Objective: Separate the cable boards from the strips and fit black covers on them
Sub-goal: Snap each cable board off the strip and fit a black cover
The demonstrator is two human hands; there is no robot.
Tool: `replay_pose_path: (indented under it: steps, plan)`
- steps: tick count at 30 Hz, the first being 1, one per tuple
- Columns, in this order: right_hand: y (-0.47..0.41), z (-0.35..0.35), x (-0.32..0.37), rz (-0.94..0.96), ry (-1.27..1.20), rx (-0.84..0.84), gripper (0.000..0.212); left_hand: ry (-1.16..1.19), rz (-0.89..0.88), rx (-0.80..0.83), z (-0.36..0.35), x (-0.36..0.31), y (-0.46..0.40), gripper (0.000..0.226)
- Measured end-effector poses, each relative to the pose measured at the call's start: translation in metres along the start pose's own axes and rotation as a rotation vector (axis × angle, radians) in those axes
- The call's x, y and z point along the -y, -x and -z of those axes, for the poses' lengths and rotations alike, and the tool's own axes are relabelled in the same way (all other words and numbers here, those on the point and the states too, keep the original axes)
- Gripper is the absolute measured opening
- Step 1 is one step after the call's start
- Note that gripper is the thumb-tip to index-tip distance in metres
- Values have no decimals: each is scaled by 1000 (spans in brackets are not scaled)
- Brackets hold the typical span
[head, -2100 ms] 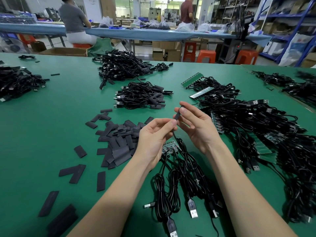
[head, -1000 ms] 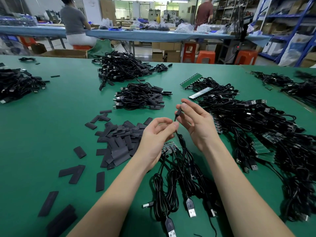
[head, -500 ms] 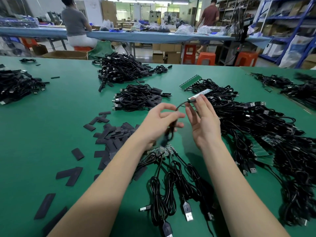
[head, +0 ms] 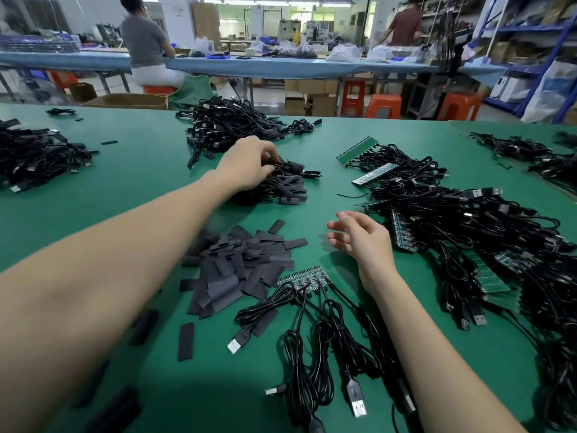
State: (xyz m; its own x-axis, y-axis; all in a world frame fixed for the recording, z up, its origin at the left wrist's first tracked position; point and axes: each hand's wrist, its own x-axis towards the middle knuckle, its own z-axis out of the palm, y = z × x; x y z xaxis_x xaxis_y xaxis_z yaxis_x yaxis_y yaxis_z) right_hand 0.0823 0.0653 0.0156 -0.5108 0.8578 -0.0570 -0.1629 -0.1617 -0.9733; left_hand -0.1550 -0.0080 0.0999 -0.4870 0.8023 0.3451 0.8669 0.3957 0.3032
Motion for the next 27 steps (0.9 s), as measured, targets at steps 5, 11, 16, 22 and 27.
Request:
replay_pose_path:
  steps: [5, 11, 16, 22, 27]
  plan:
    - [1, 0, 0, 15, 71, 18, 11, -186, 31, 0, -10, 17, -8, 29]
    - [1, 0, 0, 14, 138, 50, 9, -105, 122, -130, -31, 17, 14, 34]
    - [2, -1, 0, 24, 277, 108, 8, 239, 145, -211, -31, -23, 46, 22]
    - [7, 0, 10, 124, 509, 172, 8, 706, 208, -291, -44, -70, 114, 5]
    - [14, 1, 35, 7, 977, 322, 12, 811, 236, -248, -50, -78, 144, 10]
